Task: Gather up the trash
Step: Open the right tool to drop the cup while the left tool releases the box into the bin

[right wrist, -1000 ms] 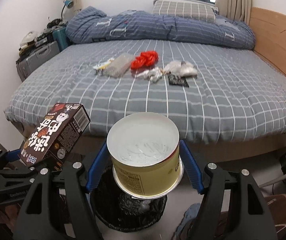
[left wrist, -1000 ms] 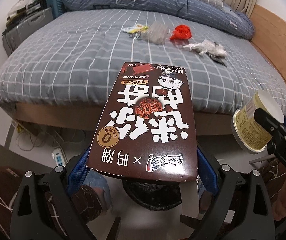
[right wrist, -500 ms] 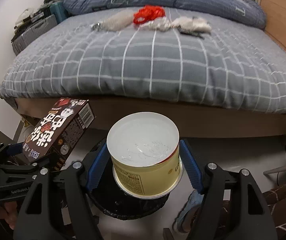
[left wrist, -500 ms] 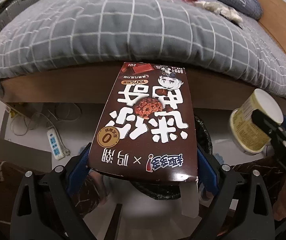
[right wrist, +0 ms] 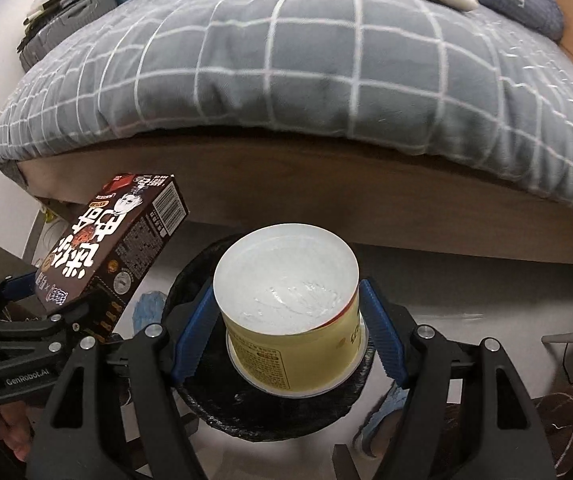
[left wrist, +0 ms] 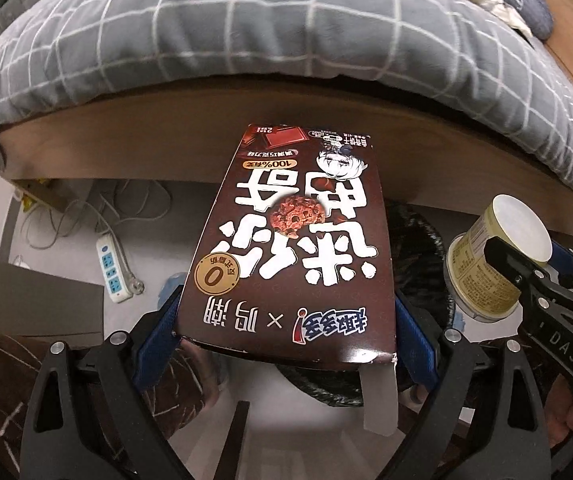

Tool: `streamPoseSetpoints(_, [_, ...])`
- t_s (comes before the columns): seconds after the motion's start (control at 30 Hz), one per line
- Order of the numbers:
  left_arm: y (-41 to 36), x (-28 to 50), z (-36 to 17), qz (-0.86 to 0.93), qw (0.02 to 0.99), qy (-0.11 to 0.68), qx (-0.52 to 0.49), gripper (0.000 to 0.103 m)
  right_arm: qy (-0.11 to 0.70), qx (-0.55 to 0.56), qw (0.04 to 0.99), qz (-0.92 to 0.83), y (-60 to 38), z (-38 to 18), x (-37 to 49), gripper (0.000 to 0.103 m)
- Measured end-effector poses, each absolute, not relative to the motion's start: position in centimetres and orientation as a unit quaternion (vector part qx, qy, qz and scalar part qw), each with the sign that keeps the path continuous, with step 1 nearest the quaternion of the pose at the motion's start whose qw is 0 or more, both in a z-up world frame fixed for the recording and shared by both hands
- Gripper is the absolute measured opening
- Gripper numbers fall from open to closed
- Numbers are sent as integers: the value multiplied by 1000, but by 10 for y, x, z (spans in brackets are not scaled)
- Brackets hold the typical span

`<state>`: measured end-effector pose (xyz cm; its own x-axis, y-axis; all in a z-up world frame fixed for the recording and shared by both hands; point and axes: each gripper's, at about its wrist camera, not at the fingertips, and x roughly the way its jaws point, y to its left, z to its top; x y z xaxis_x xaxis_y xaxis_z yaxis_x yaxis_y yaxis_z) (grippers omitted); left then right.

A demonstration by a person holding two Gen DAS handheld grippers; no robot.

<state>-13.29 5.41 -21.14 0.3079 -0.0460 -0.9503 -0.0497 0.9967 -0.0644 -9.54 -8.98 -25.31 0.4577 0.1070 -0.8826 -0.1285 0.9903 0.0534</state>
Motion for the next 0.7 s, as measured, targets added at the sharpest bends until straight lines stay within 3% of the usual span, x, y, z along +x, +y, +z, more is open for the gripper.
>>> streamPoseSetpoints(0.03, [56, -132, -213, 2, 807, 589, -42, 91, 516, -14, 853, 71, -88, -254, -94, 70])
streamPoseSetpoints(0.1, [56, -131, -214, 2, 806, 590, -43, 91, 512, -19, 856, 67, -87, -255, -95, 86])
streamPoseSetpoints(0.27, [48, -128, -216, -12, 806, 590, -40, 91, 509, -27, 859, 45, -105, -258, -96, 94])
streamPoseSetpoints(0.7, [-17, -120, -227, -67, 796, 602, -13, 91, 519, -24, 854, -25, -173, -265, -114, 95])
